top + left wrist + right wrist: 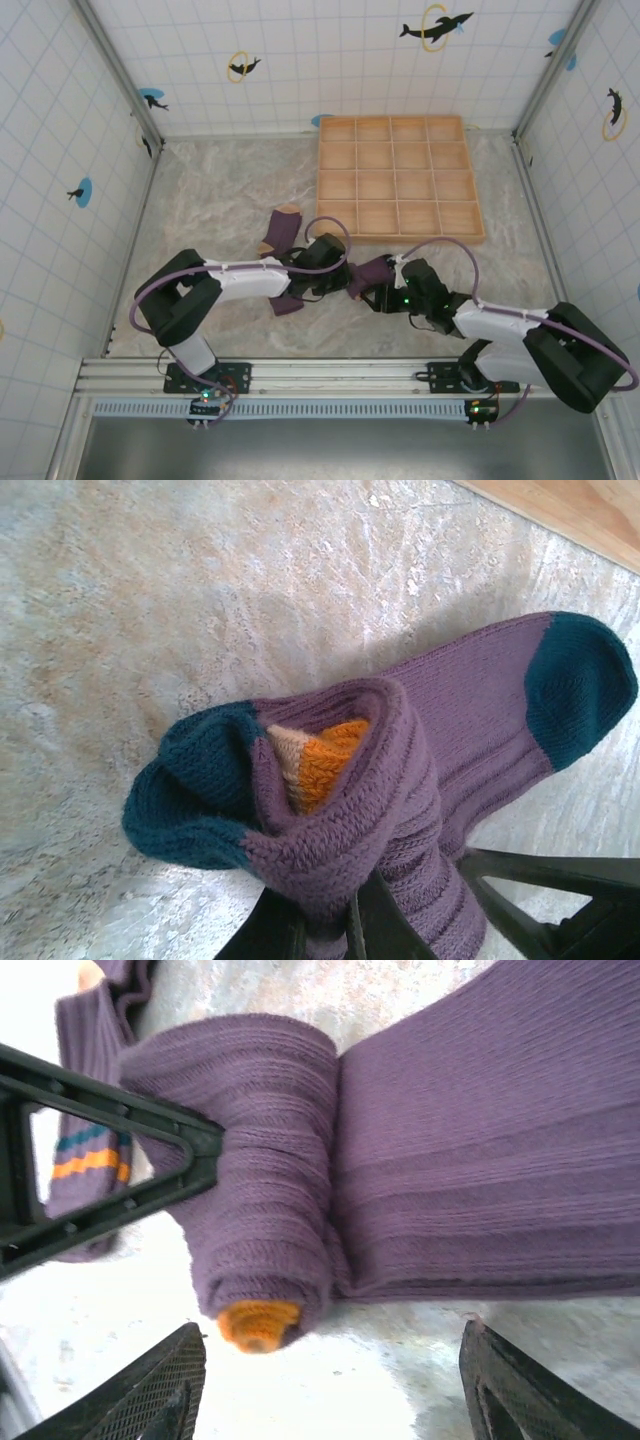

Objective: Roll the socks

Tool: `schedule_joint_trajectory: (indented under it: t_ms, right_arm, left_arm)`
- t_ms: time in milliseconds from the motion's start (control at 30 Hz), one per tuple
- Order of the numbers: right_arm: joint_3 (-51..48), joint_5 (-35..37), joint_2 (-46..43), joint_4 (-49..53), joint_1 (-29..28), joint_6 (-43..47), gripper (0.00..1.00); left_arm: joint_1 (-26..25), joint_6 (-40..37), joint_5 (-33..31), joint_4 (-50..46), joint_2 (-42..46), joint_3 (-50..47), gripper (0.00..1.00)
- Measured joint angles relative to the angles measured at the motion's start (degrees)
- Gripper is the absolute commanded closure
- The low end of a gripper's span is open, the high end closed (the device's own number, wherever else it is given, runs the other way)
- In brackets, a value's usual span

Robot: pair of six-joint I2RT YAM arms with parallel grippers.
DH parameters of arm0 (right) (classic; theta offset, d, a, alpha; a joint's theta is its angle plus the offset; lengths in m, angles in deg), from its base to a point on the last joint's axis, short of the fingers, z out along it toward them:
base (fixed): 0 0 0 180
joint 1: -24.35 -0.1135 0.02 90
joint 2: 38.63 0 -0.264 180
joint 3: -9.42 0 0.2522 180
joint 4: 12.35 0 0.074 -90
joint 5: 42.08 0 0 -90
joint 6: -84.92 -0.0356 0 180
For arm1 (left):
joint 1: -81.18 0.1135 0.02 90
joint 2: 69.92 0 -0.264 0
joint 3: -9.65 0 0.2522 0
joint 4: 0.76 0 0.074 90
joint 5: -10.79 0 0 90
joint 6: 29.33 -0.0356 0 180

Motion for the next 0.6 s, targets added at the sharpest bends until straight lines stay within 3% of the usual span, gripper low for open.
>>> schedule_joint_trajectory:
  t_ms: [133,267,600]
  right_arm:
    - [0.42,4.90,-2.29,3.21,-3.67,5.38,0.27]
    - [0.44,12.68,-5.07,3.19,-11.21,12.48,0.26]
    - [0.42,28.35,-3.04,-6.08,-23.54,29.83,0.30]
  left_arm:
    - [-0.22,0.00,-0.13,-2.95,0.24,1.07,1.00]
    - [-0.20,-0.02,0.33,-6.47,0.24,3.08,1.00]
    - [-0.20,-0.02,1.38,-11.13,0.17,5.14,1.00]
